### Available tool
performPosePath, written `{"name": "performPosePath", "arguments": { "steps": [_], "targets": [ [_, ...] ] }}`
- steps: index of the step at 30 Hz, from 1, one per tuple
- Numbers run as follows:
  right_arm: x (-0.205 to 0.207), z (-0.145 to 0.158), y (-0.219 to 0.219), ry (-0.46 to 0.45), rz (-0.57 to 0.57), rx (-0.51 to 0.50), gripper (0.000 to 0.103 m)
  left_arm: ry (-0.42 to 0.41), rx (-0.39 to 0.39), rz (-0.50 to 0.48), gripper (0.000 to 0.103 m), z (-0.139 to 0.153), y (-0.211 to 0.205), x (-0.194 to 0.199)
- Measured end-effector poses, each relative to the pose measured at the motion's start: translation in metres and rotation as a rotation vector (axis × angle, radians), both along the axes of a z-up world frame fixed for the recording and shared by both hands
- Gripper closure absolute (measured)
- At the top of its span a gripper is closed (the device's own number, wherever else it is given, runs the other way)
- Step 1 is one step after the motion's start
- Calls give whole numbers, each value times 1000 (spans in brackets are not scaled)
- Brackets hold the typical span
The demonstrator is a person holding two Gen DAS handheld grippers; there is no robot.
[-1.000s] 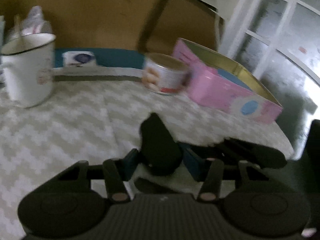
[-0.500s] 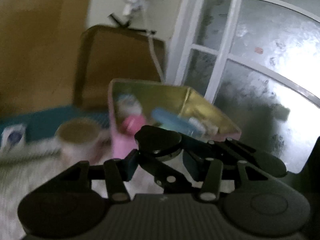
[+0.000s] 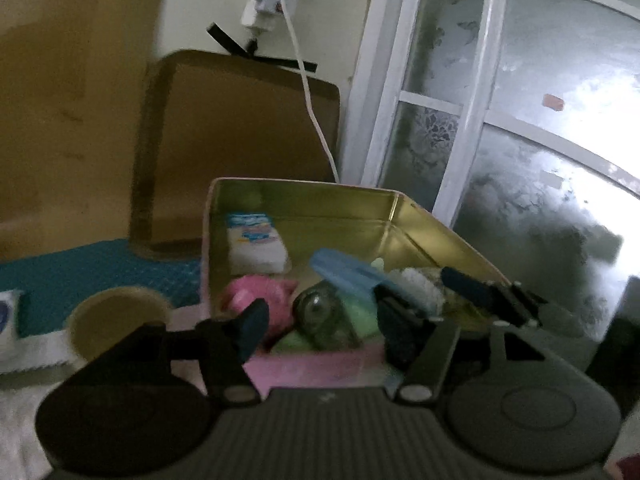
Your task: Organize soft objects
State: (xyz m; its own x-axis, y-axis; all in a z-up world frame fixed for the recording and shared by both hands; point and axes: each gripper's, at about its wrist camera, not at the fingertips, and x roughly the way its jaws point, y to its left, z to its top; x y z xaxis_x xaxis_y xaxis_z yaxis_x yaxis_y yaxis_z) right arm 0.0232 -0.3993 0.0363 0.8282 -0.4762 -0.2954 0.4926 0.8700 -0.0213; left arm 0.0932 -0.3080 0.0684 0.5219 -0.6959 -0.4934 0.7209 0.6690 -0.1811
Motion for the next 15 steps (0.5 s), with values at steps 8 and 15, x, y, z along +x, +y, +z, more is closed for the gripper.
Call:
{"name": "performPosePath", "arguments": {
  "steps": [8,15],
  "targets": [
    [-15,18,61,-85,190,63,47,5,44,92,39,-17,89,-25],
    [47,25,145,52,587,171,52,63,117,360,39,-48,200,-18]
  ]
}}
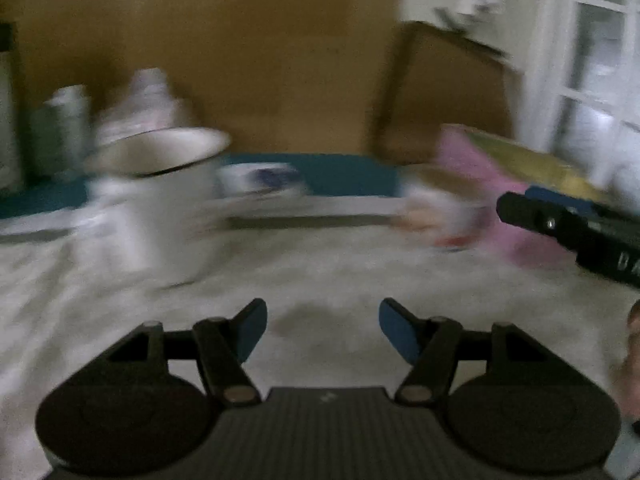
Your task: Organize soft objects
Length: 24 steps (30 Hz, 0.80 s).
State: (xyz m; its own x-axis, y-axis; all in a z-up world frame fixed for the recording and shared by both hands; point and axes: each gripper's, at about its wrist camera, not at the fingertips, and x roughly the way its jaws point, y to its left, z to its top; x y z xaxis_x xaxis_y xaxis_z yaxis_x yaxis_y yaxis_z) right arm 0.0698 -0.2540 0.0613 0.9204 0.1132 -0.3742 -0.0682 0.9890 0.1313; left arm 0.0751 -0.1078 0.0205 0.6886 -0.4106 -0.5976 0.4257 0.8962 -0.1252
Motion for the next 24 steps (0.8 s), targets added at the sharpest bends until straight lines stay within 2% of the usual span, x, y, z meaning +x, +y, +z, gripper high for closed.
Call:
{"name": "performPosePath", "arguments": {
  "steps": [3,4,5,7,9,12,14,16,20,24],
  "targets": [
    [58,-4,23,62,37,25,50,-16,52,117,39,-13,36,3],
    [82,-6,31,83,41,31,45,-20,54,147,39,-16,45,4],
    [102,-8,36,98,35,30,41,-22,13,158,39,-17,54,3],
    [145,-14,48,132,26,23,39,-28,-56,161,39,-17,63,2],
    [187,-20,54,184,12,31,36,-40,-62,160,39,-16,61,3],
    [234,-34,58,291,0,52,23,-77,-56,139,39,-15,58,-3],
    [252,-49,59,373,-12,57,23,-89,-67,136,39,-14,59,-4],
    [246,-51,64,357,-7,5,32,-82,-81,145,39,-14,61,-3],
    [211,-48,56,344,-11,4,33,-81,-110,147,39,-14,66,-4],
    [151,-41,49,335,45,6,33,-86,-106,144,36,-15,66,-4]
  ]
}}
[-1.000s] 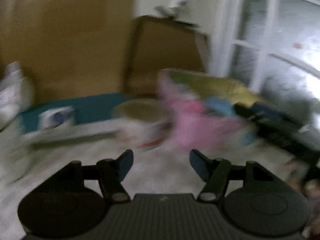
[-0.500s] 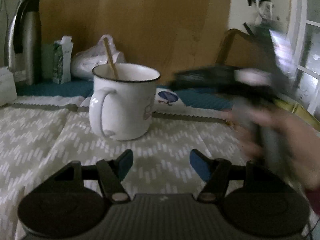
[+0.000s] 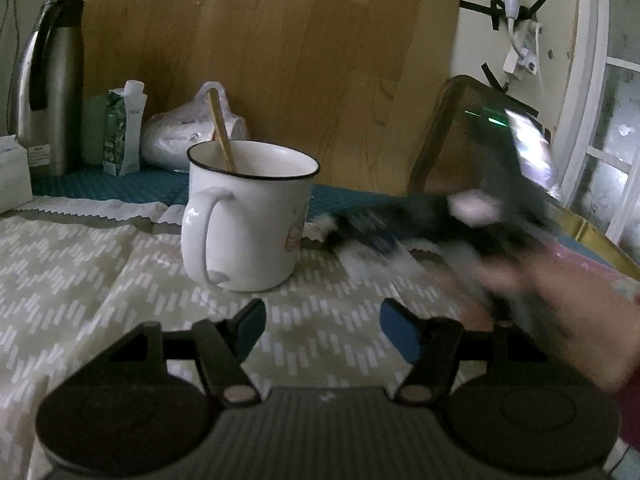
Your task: Organize soft objects
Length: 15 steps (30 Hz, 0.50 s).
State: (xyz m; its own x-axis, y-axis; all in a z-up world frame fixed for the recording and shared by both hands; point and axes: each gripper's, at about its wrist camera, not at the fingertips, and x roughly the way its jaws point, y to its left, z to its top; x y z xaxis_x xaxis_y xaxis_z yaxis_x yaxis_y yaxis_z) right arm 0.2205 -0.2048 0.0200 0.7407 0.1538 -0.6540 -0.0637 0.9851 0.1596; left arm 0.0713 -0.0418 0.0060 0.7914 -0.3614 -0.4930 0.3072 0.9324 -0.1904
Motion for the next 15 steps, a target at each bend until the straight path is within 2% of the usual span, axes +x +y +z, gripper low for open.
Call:
{"name": "performPosePath", "arguments": {
  "steps": [2,6,9,11,13,15],
  "targets": [
    [-40,3,0,-11,48,-7,32,-2,-6,4,31,0,2,-1],
    [-121,4,-12,-48,66,8,32,44,-10,-17,31,-1,1,2],
    [-177,3,-24,-96,48,-61,30,65,15,-51,30,0,-8,-4],
    [-199,3,-36,-113,26,-61,20,120,-12,-93,27,-1,-19,-11],
    [-218,4,-47,-144,-21,-40,11,138,-21,-122,27,-1,-35,-23],
    [-234,5,-57,-161,-35,-12,11,168,-35,-178,27,2,-50,-32]
  ]
}}
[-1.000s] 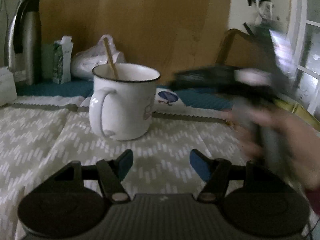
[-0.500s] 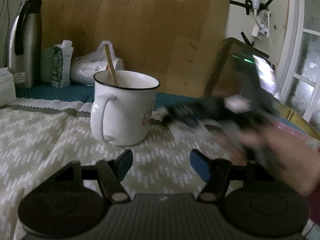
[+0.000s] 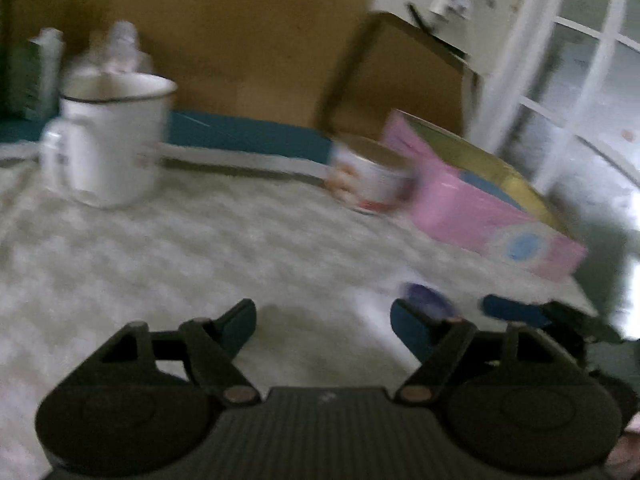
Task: Organize soft objects
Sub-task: 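Grasp the wet-wipe pack with the left gripper and drop it into the tin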
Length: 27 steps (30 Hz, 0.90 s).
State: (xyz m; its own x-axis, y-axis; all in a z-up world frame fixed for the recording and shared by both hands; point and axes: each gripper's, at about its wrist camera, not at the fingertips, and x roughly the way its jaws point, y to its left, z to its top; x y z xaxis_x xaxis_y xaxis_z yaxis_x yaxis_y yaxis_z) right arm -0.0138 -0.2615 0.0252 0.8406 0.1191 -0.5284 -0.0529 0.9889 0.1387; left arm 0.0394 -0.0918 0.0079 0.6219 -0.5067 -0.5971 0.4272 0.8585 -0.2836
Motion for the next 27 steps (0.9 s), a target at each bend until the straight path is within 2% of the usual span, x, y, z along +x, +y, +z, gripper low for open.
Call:
{"name": "performPosePath", "arguments": {
  "steps": [4,6,7,8,10,12,15,18,20,24,27],
  "targets": [
    [-10,-5,2,-11,28,-26,11,77,-53,-105,26,8,-28,-12],
    [-5,-10,6,-1,35,-20,12,110,-43,-143,25,8,-43,-13],
    [-4,-11,6,5,56,2,17,132,-28,-152,24,5,-51,-11],
    [-8,-12,8,9,78,13,26,137,-18,-151,28,3,-57,-11],
    [-18,-11,14,-17,78,-34,28,118,15,-146,30,3,-67,-15],
    [-21,-12,7,-29,54,-13,28,125,24,-167,34,4,-78,-17],
    [-31,-12,-11,-72,-8,11,31,103,72,-188,39,7,-96,-19],
    [-39,3,-22,-184,-78,-75,33,85,28,-226,39,19,-107,-19],
    [-35,14,-35,-233,-132,-122,33,31,15,-264,39,35,-124,-18],
    [-16,30,-77,-275,-227,-101,33,-73,36,-318,39,67,-170,-4],
    [2,32,-103,-282,-276,-80,33,-105,33,-341,39,78,-201,14]
  ]
}}
